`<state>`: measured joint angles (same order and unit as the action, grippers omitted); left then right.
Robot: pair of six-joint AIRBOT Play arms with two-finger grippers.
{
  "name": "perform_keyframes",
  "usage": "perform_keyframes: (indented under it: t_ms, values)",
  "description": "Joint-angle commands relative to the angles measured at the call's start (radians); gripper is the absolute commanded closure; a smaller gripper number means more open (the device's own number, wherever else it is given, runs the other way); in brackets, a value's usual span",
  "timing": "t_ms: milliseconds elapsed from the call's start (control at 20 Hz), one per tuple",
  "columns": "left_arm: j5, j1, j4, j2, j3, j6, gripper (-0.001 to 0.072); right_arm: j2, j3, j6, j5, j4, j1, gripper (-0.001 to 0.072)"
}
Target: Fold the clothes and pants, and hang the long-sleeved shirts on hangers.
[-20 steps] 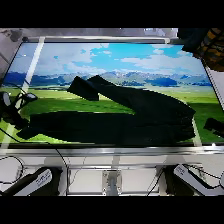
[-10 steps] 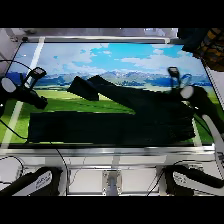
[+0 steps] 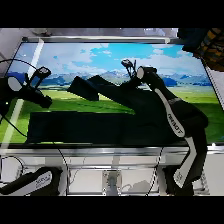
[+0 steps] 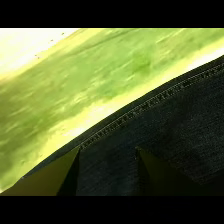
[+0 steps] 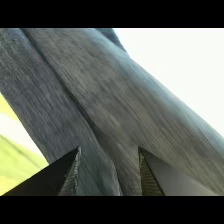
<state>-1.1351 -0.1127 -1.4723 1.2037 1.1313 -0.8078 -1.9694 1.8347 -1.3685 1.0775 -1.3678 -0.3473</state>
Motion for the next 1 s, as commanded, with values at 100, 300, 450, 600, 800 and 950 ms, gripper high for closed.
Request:
perform_keyframes:
  t_ms: [100,300,450,600,800,950]
  values:
    - [0.001,0.001,0.001,0.051,0.001,0.000,0.0292,-0.147,0.158,0.002,0.116,-0.022,-0.021,0.0330]
    - [-0.006,0.001,0.009,0.083,0.000,0.000,0.0293,-0.164,0.158,0.005,0.196,-0.138,-0.020,0.0330]
    - [-0.005,0.008,0.021,0.087,0.001,0.013,0.0292,-0.164,0.158,0.068,0.233,-0.126,-0.021,0.0330]
    - [-0.005,0.020,0.019,0.088,0.001,0.012,0.0292,-0.164,0.158,0.158,0.285,-0.065,-0.021,0.0330]
    - [-0.005,0.019,0.030,0.088,0.001,0.012,0.0292,-0.164,0.157,0.186,0.319,-0.054,-0.021,0.0457]
    - [-0.005,0.019,0.066,0.088,0.001,0.012,0.0292,-0.164,0.158,0.186,0.339,-0.047,-0.021,0.0695]
